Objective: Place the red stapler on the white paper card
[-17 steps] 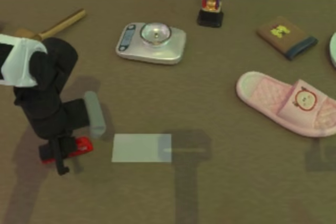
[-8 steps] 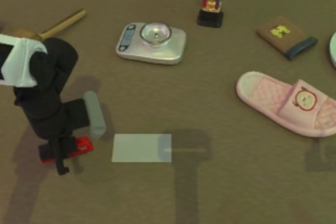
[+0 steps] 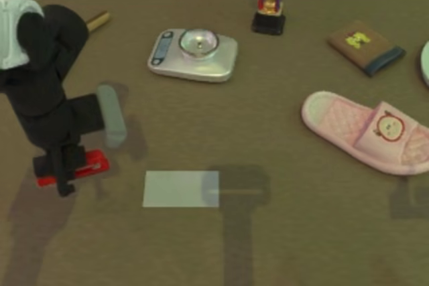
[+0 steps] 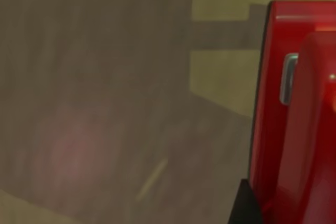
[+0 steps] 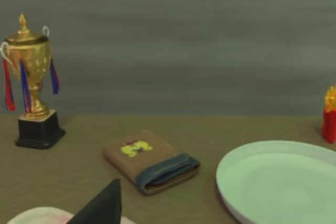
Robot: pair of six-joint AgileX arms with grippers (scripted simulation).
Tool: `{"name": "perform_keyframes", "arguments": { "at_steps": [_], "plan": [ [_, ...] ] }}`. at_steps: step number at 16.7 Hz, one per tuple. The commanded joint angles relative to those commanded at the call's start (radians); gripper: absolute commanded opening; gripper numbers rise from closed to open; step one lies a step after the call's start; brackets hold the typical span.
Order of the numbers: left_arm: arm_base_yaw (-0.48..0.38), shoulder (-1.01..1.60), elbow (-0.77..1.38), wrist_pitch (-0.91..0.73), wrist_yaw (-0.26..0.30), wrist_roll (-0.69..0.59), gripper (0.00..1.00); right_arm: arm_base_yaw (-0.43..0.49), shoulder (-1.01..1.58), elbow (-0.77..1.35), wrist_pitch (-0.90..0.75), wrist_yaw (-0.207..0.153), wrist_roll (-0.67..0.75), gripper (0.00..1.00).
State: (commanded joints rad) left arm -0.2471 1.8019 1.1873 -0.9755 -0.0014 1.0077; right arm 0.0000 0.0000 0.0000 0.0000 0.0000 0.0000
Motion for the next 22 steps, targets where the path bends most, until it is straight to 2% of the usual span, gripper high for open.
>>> {"name": "perform_keyframes", "arguments": {
  "at_steps": [3,10,13,19,22],
  "plan": [
    [0.005,-0.053,0.059,-0.095,0.0,-0.004,0.0,0.0,0.0,0.0,0.0,0.0,0.0,1.0],
    [-0.014,-0.048,0.08,-0.11,0.0,-0.004,0.0,0.0,0.0,0.0,0.0,0.0,0.0,1.0],
    [-0.088,0.011,0.175,-0.148,0.002,-0.006,0.0,0.0,0.0,0.0,0.0,0.0,0.0,1.0],
    [-0.297,0.161,0.42,-0.245,0.006,-0.015,0.0,0.0,0.0,0.0,0.0,0.0,0.0,1.0],
    [-0.336,0.186,0.463,-0.261,0.007,-0.019,0.0,0.0,0.0,0.0,0.0,0.0,0.0,1.0]
  ]
}}
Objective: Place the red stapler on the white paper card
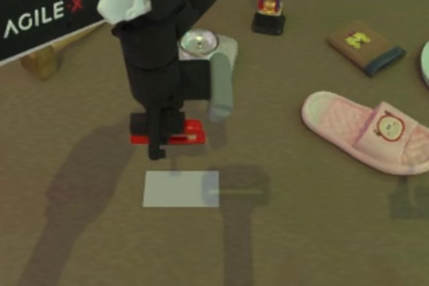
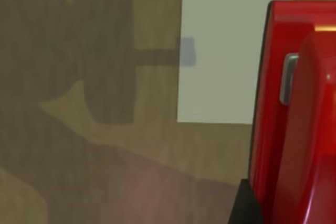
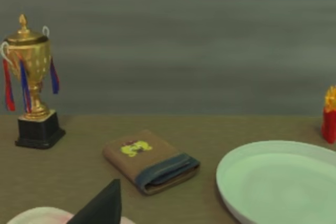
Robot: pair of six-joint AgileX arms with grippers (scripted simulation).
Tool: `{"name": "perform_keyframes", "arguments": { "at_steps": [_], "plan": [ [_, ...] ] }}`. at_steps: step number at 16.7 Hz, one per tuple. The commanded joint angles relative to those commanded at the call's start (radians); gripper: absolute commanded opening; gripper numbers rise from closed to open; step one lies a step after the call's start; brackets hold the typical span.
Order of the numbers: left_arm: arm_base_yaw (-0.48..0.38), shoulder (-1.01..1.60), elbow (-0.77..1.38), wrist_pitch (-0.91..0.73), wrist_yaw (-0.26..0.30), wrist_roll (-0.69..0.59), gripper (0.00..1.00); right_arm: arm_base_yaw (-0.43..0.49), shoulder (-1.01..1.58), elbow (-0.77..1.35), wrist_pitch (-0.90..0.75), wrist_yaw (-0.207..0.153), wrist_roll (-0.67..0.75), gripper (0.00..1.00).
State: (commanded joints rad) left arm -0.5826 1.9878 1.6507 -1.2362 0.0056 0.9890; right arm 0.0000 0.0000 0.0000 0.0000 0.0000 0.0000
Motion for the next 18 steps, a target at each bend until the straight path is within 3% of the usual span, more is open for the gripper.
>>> {"name": "perform_keyframes", "arguments": {
  "at_steps": [5,13,18],
  "plan": [
    [0.003,0.0,-0.016,0.019,-0.001,0.001,0.0,0.0,0.0,0.0,0.0,0.0,0.0,1.0],
    [-0.004,0.1,-0.223,0.329,0.001,-0.003,0.0,0.0,0.0,0.0,0.0,0.0,0.0,1.0],
    [-0.005,0.112,-0.245,0.357,0.001,-0.003,0.0,0.0,0.0,0.0,0.0,0.0,0.0,1.0]
  ]
}}
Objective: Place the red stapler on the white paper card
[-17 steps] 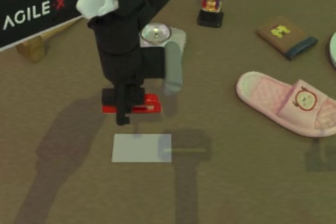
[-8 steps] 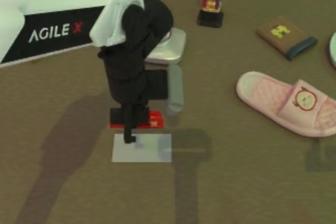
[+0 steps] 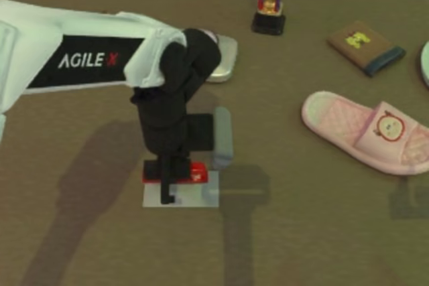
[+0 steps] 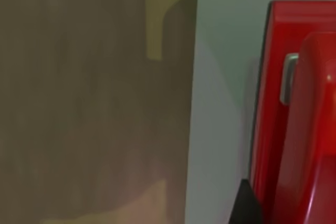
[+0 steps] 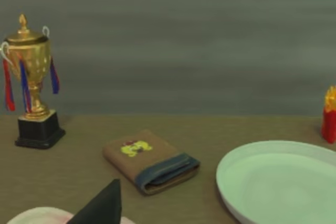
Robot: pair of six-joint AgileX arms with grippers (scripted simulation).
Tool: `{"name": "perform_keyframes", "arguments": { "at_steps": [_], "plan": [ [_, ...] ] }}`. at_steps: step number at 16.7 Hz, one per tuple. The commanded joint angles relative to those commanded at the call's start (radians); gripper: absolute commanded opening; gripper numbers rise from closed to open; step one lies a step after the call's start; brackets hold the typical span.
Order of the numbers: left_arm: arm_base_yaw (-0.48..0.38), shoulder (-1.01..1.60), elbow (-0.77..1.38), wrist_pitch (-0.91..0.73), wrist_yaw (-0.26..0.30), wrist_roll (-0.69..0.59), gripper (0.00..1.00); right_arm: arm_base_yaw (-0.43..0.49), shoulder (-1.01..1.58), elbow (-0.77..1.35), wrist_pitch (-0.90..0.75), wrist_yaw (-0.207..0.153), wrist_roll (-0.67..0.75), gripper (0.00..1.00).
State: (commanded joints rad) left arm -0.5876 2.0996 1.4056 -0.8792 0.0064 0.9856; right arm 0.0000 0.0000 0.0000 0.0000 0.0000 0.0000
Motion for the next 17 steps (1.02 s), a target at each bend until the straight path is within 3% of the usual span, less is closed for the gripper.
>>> {"name": "perform_keyframes", "arguments": {
  "at_steps": [13,17],
  "plan": [
    [0.0,0.0,0.0,0.0,0.0,0.0,0.98,0.0,0.0,0.0,0.0,0.0,0.0,1.0],
    [0.0,0.0,0.0,0.0,0.0,0.0,1.0,0.0,0.0,0.0,0.0,0.0,0.0,1.0]
  ]
}}
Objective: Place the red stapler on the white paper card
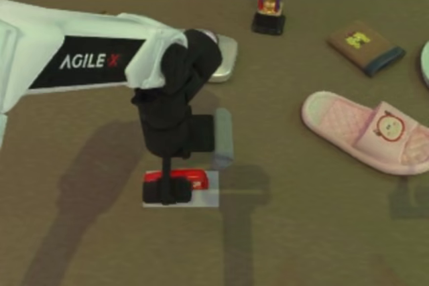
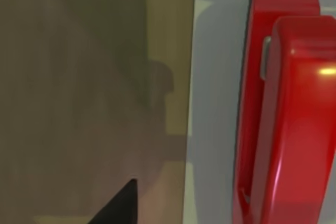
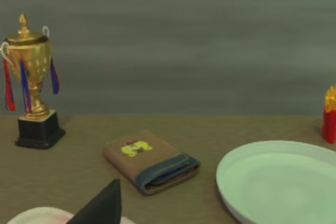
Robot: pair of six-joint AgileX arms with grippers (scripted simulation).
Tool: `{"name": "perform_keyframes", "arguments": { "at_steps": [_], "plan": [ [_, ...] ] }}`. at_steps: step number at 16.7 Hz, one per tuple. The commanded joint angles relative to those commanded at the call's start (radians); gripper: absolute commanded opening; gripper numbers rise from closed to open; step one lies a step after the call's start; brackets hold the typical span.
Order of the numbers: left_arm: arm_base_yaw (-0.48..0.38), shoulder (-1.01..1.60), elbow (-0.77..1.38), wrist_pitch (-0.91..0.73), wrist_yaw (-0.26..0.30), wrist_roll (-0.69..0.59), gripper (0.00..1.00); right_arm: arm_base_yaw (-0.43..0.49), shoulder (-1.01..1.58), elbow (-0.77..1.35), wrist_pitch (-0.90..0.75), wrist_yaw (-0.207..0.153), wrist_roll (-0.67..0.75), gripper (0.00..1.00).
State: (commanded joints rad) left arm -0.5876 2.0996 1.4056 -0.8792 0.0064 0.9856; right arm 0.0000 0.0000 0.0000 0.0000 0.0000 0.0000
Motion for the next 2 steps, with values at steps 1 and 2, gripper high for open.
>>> {"name": "perform_keyframes", "arguments": {
  "at_steps": [1,2],
  "plan": [
    [0.0,0.0,0.0,0.0,0.0,0.0,1.0,0.0,0.0,0.0,0.0,0.0,0.0,1.0],
    [0.0,0.0,0.0,0.0,0.0,0.0,1.0,0.0,0.0,0.0,0.0,0.0,0.0,1.0]
  ]
}}
